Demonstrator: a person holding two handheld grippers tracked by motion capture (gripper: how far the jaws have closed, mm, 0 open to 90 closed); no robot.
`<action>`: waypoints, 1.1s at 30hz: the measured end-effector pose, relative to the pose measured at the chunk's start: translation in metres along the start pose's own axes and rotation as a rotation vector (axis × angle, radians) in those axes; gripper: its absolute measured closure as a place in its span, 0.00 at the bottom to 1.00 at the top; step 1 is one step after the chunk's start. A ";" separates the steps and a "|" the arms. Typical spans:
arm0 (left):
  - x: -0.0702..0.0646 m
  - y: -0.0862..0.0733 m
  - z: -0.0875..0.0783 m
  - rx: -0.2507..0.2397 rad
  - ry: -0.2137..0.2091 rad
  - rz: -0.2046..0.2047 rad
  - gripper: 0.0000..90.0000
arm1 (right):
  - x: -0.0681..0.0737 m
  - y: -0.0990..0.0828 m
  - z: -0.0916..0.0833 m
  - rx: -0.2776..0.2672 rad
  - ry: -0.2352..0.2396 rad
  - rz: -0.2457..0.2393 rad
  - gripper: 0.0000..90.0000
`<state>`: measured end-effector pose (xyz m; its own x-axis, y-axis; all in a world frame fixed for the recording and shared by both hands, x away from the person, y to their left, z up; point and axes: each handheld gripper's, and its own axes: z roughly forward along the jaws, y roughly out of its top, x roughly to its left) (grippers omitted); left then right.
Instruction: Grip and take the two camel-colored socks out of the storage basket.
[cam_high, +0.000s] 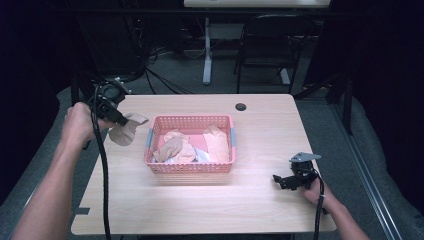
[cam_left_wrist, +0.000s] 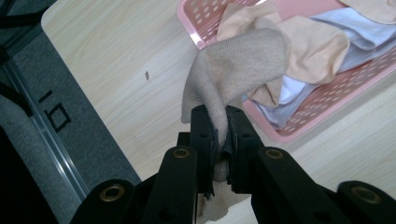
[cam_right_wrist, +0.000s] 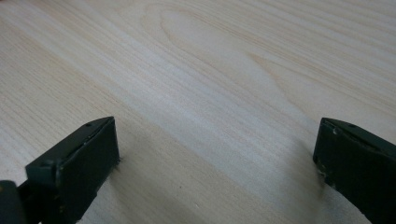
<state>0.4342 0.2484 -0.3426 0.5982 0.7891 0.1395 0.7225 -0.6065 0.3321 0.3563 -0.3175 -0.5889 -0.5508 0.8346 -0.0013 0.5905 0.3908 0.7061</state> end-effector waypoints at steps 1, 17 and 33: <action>0.001 -0.001 0.000 0.009 0.006 0.003 0.92 | 0.000 0.000 0.000 0.000 0.000 0.000 0.00; 0.018 -0.019 0.011 0.029 0.009 -0.047 0.92 | 0.000 0.000 0.000 -0.003 0.002 0.003 0.00; 0.030 -0.033 0.033 0.069 -0.022 -0.090 0.92 | 0.000 0.000 0.000 -0.003 0.002 0.003 0.00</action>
<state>0.4402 0.2888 -0.3801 0.5364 0.8390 0.0913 0.7955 -0.5387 0.2775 0.3562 -0.3174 -0.5891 -0.5502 0.8350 0.0018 0.5900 0.3872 0.7085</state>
